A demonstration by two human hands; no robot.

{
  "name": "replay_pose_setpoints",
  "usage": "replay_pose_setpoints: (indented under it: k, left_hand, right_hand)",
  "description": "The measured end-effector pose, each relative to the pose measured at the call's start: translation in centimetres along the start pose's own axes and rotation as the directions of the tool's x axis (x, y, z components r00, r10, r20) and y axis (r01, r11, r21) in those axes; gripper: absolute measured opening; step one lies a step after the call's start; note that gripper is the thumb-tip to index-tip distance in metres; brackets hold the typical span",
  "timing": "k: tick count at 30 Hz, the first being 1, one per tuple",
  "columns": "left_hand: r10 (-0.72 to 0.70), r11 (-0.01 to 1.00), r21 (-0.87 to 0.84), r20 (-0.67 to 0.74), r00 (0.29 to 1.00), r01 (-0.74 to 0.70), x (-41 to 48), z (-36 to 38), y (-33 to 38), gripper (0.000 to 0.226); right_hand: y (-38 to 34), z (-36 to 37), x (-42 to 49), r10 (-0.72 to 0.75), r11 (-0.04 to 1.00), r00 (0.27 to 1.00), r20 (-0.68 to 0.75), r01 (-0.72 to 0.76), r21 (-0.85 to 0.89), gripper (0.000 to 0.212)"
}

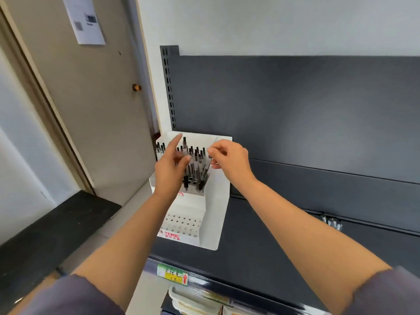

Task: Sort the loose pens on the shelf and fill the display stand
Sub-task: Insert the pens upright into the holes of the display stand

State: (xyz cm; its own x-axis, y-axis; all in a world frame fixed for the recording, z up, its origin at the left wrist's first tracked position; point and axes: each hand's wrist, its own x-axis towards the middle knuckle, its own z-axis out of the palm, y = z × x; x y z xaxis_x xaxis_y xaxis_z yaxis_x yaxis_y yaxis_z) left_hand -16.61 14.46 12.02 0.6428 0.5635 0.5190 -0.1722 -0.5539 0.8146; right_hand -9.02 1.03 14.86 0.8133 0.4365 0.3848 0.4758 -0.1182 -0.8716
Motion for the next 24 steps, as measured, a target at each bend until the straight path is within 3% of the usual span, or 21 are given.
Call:
replay_pose_setpoints:
  k: [4, 8, 13, 17, 24]
  left_hand:
    - [0.063, 0.995, 0.072, 0.027, 0.998, -0.065, 2.8, -1.2, -1.4, 0.056]
    - [0.097, 0.992, 0.08, 0.054, 0.994, -0.101, 4.8, -1.0, -3.2, 0.047]
    - [0.089, 0.99, 0.095, 0.131, 0.987, -0.102, 5.6, 0.0, -5.1, 0.044]
    - [0.138, 0.979, 0.125, 0.157, 0.978, -0.158, 5.6, 0.3, -5.7, 0.048]
    - [0.177, 0.947, 0.227, 0.219, 0.96, -0.226, 6.4, 0.3, -5.8, 0.043]
  right_hand:
    - [-1.0, 2.6, 2.2, -0.063, 0.996, 0.998, -0.021, 0.061, -0.065, 0.012]
    - [-0.5, 4.7, 3.9, -0.123, 0.962, 0.992, 0.015, 0.123, -0.245, 0.014]
    - [1.0, 6.1, 5.0, -0.091, 0.917, 0.995, 0.047, 0.102, -0.386, 0.016]
    - [1.9, 6.6, 5.5, -0.091, 0.77, 0.995, 0.027, 0.088, -0.632, 0.017]
    - [2.3, 6.7, 6.3, -0.098, 0.764, 0.994, 0.053, 0.11, -0.636, 0.018]
